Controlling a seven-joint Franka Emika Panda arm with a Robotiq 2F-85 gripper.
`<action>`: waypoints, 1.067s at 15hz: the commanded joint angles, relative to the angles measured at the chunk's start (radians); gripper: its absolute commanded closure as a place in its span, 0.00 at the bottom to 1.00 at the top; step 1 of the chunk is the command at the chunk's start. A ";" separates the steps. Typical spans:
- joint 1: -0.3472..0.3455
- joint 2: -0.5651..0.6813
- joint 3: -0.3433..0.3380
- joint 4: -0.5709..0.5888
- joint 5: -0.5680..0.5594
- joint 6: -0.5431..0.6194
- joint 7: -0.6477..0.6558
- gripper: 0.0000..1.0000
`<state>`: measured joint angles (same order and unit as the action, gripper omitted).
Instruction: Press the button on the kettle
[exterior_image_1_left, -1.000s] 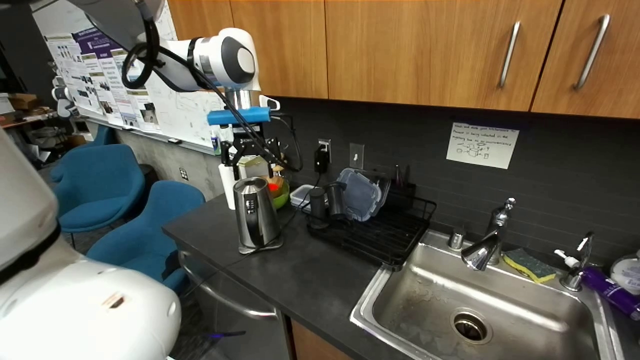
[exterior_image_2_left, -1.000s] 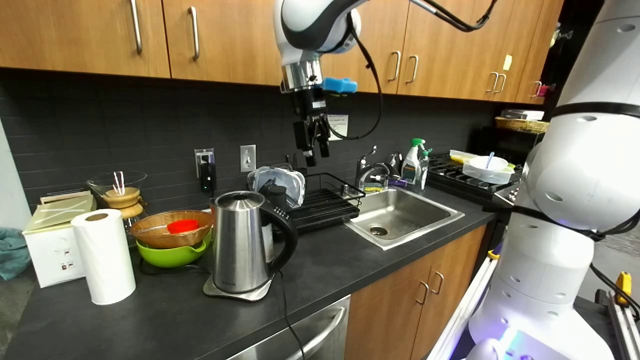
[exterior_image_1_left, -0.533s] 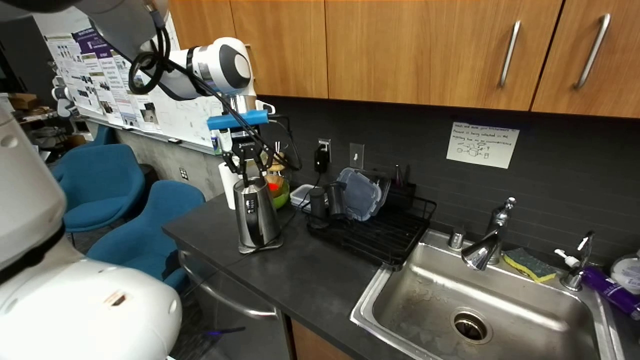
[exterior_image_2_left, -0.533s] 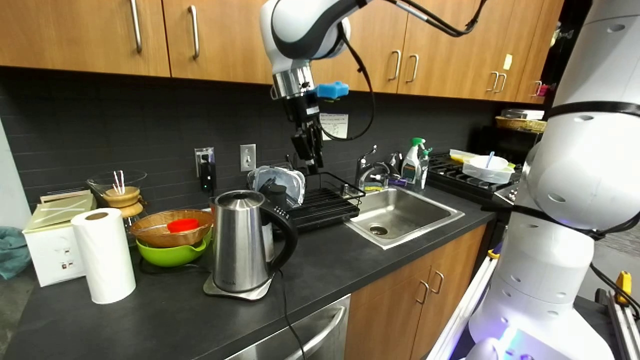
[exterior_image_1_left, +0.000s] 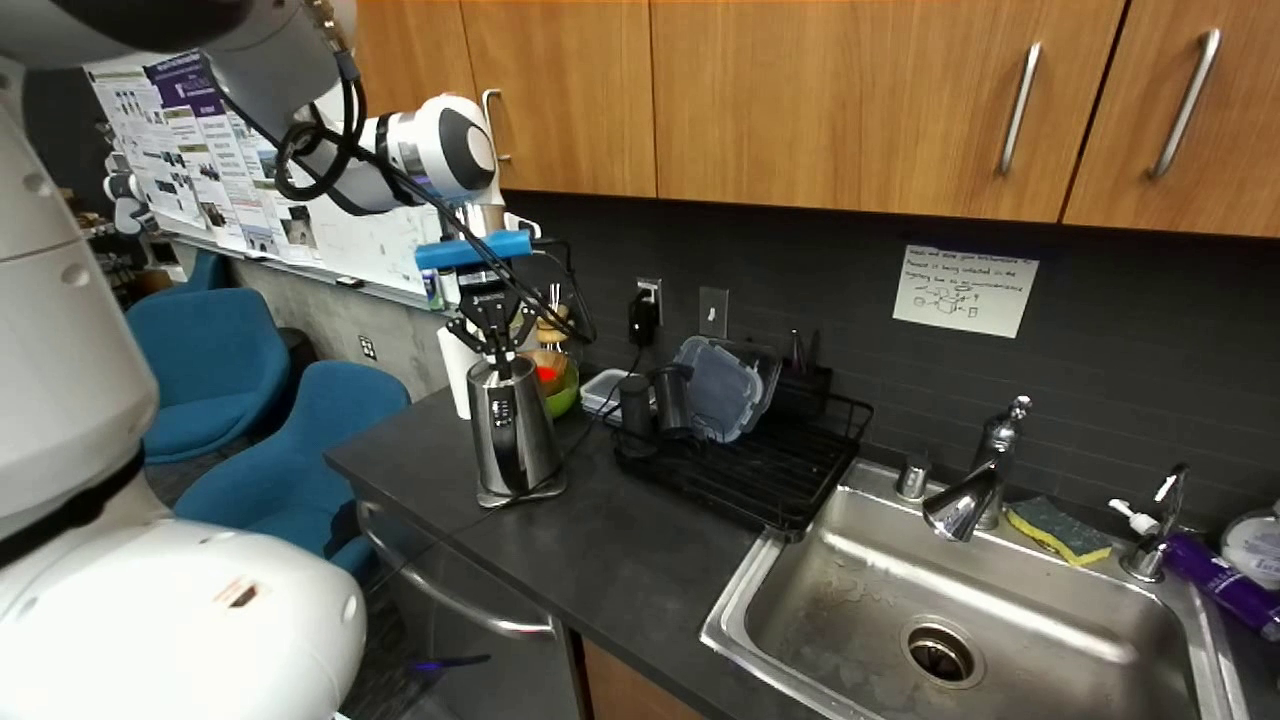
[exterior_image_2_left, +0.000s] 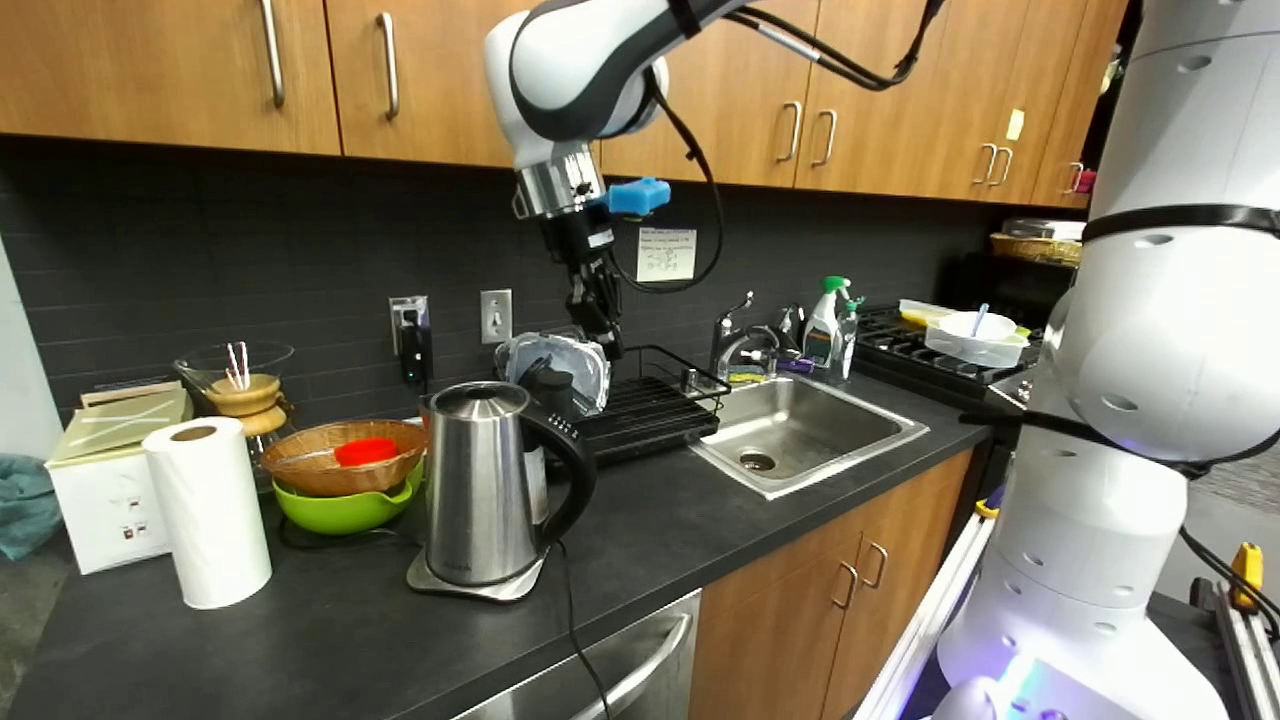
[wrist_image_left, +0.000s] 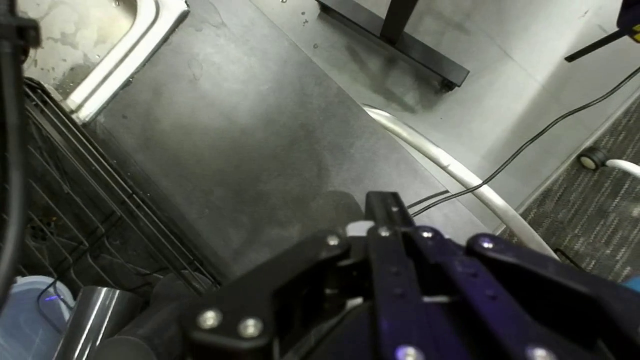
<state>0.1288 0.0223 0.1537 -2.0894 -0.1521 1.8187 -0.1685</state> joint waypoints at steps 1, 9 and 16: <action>0.017 0.058 0.006 0.055 -0.017 -0.006 0.012 1.00; 0.030 0.108 0.016 0.065 0.014 0.051 0.020 1.00; 0.031 0.115 0.019 0.051 0.027 0.065 0.019 1.00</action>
<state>0.1515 0.1348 0.1718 -2.0385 -0.1384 1.8781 -0.1638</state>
